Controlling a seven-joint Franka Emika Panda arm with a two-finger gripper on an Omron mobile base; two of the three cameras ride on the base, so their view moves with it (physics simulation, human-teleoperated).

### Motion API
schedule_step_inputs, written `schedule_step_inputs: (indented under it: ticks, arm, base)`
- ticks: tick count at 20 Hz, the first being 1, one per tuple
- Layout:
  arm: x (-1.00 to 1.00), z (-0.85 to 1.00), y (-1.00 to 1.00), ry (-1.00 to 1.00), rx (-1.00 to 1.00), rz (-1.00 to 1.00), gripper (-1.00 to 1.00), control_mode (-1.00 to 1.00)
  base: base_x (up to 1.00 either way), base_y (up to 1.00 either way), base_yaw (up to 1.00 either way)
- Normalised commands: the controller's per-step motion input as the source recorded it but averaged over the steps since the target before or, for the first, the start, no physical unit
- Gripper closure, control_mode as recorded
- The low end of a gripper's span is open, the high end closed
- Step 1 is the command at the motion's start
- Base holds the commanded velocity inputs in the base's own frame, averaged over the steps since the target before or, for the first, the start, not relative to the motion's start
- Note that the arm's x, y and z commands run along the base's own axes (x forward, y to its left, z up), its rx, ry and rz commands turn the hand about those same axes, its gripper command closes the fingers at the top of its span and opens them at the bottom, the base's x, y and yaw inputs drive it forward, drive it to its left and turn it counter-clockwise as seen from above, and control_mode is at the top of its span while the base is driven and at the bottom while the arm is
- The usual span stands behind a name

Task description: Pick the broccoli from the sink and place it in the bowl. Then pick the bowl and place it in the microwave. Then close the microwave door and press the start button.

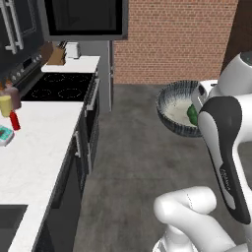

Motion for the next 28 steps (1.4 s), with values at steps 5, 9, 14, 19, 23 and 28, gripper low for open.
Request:
schedule_step_inputs:
  ticks: [5,9,14,19,23,28]
  arm:
    - [0.00,0.00,0.00,0.00,0.00,0.00,1.00,1.00]
    - [0.00,0.00,0.00,0.00,0.00,0.00,1.00,1.00]
    - [0.00,0.00,0.00,0.00,0.00,0.00,1.00,1.00]
    - [0.00,0.00,0.00,0.00,0.00,0.00,1.00,1.00]
    - [0.00,0.00,0.00,0.00,0.00,0.00,1.00,1.00]
    - [0.00,0.00,0.00,0.00,0.00,0.00,1.00,1.00]
  base:
    - [0.75,-1.00,0.05]
    - [0.87,-1.00,0.15]
    - [0.95,-1.00,0.23]
    - [0.92,-1.00,0.25]
    - [0.82,-1.00,0.30]
    - [0.80,-1.00,0.36]
